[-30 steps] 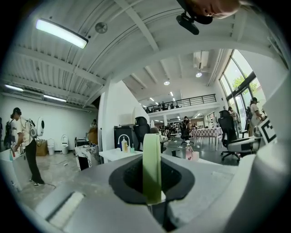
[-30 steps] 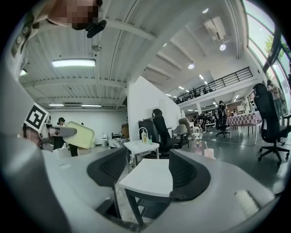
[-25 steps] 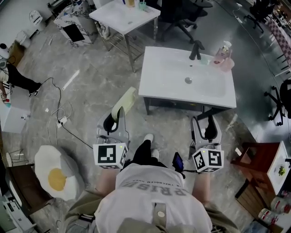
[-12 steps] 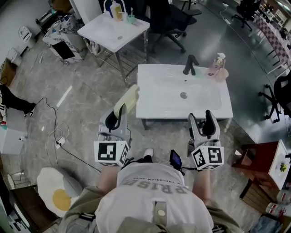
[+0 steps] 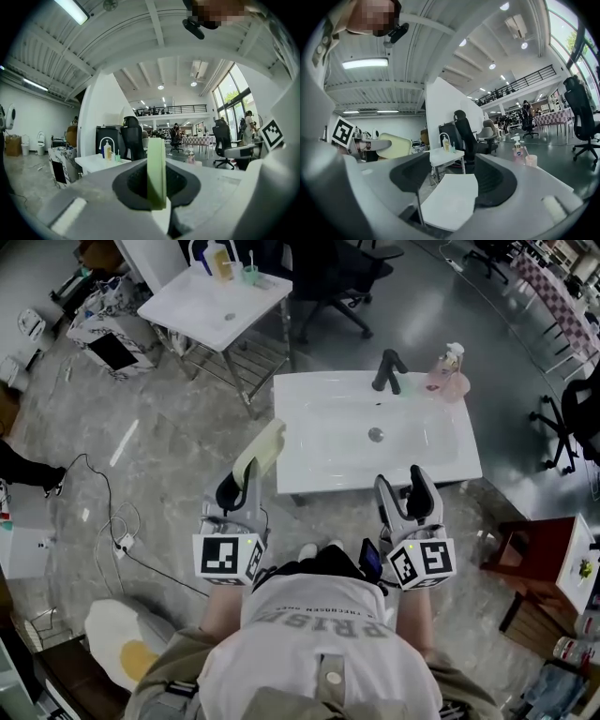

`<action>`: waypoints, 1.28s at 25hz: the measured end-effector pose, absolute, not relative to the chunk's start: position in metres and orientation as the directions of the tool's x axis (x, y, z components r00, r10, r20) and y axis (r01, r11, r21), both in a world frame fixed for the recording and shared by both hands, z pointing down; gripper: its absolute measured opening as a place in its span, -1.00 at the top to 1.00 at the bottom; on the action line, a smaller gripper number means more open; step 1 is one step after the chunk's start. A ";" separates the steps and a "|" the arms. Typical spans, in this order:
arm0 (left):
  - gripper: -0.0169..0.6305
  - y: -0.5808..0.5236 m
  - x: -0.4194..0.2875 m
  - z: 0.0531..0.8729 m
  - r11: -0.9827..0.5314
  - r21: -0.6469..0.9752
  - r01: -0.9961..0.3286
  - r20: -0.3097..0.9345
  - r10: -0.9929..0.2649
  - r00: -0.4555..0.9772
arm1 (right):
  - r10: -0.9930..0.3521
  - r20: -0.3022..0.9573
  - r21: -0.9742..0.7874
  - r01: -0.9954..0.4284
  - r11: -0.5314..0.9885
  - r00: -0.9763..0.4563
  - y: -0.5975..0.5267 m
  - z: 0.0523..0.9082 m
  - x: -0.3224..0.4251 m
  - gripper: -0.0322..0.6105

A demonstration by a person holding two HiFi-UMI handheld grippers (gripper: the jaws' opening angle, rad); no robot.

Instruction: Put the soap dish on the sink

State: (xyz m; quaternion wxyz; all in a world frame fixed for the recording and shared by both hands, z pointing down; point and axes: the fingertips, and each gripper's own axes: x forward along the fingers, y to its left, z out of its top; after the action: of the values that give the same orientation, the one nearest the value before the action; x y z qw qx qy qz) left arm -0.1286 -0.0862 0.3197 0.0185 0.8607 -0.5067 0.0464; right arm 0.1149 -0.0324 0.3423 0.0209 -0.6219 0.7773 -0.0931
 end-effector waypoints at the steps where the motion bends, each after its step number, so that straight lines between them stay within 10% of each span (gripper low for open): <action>1: 0.87 -0.088 -0.126 0.324 -0.489 -0.013 -0.872 0.108 -0.868 0.485 | -0.969 0.093 -0.173 -0.962 0.212 -0.230 -0.035 0.346 0.116 0.00; 14: 0.87 -0.151 -0.061 0.354 -0.555 0.085 -0.827 0.118 -0.819 0.562 | -0.941 0.127 -0.206 -0.936 0.285 -0.314 -0.107 0.369 0.160 0.00; 32: 0.87 -0.186 0.055 0.377 -0.854 0.141 -0.501 0.075 -0.496 0.865 | -0.598 0.119 -0.287 -0.603 0.744 -0.793 -0.193 0.402 0.124 0.04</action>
State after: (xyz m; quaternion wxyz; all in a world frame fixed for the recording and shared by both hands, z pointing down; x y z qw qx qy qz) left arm 0.0546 -0.1855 0.3767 0.0778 0.9626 -0.2589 0.0178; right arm 0.1243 -0.1927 0.4024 -0.0095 -0.3216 0.9337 -0.1570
